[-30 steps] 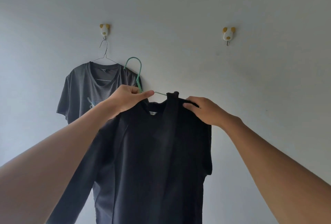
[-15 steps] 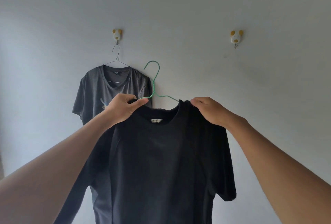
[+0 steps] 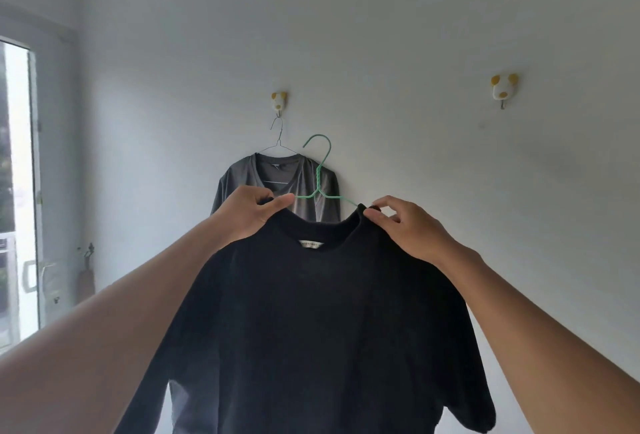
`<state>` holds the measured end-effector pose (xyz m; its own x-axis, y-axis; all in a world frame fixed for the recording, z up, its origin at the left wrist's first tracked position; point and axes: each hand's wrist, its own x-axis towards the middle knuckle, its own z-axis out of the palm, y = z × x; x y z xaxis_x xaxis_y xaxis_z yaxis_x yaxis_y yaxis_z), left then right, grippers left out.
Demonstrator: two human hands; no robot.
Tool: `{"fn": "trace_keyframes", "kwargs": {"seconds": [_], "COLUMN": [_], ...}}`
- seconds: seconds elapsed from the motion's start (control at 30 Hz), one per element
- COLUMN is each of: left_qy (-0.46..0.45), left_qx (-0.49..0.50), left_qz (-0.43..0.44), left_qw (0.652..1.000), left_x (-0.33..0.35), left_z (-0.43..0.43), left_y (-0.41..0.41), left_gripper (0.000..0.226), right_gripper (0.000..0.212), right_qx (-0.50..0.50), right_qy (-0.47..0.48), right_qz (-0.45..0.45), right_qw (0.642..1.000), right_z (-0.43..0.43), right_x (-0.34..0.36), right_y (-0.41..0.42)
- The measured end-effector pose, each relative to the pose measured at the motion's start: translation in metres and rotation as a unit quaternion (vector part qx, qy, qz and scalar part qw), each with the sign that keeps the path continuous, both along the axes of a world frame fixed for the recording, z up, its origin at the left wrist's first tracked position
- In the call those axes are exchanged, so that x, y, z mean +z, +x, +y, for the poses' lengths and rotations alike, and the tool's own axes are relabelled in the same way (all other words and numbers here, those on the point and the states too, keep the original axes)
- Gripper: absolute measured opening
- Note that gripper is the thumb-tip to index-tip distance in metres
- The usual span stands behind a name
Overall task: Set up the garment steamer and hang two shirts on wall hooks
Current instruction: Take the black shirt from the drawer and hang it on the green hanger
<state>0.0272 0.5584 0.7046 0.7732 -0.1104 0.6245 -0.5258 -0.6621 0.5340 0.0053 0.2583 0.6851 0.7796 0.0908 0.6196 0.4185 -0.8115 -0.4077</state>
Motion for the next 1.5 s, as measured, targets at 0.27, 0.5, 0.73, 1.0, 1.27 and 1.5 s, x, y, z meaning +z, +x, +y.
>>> {"fn": "trace_keyframes", "kwargs": {"seconds": [0.27,0.5,0.73,1.0,1.27,1.5], "left_qy": [0.023,0.104,0.075,-0.007,0.011,0.041], "left_qx": [-0.015,-0.079,-0.05,-0.044,-0.019,0.024], "left_qz": [-0.041,0.073,-0.036,-0.128,-0.127,-0.192], "left_qw": [0.999,0.989,0.995,0.991,0.992,0.98], "left_x": [0.021,0.044,0.084,0.119,0.095,0.074], "left_z": [0.037,0.108,0.145,0.131,0.127,0.127], "left_y": [0.051,0.147,0.278,0.381,0.447,0.455], "left_gripper": [0.066,0.044,0.014,0.008,0.014,0.014], "right_gripper": [0.031,0.036,0.034,0.031,0.025,0.028], "right_qx": [0.037,-0.102,-0.194,-0.246,-0.257,-0.281], "right_qy": [-0.013,-0.07,-0.051,-0.007,-0.01,-0.017], "right_qz": [-0.008,-0.122,-0.137,-0.118,-0.104,-0.165], "right_qw": [0.999,0.985,0.97,0.962,0.961,0.945], "right_z": [0.056,0.115,0.152,0.159,0.165,0.169], "right_x": [0.018,0.043,0.086,0.129,0.106,0.089], "right_y": [0.057,0.143,0.249,0.333,0.373,0.368]}}
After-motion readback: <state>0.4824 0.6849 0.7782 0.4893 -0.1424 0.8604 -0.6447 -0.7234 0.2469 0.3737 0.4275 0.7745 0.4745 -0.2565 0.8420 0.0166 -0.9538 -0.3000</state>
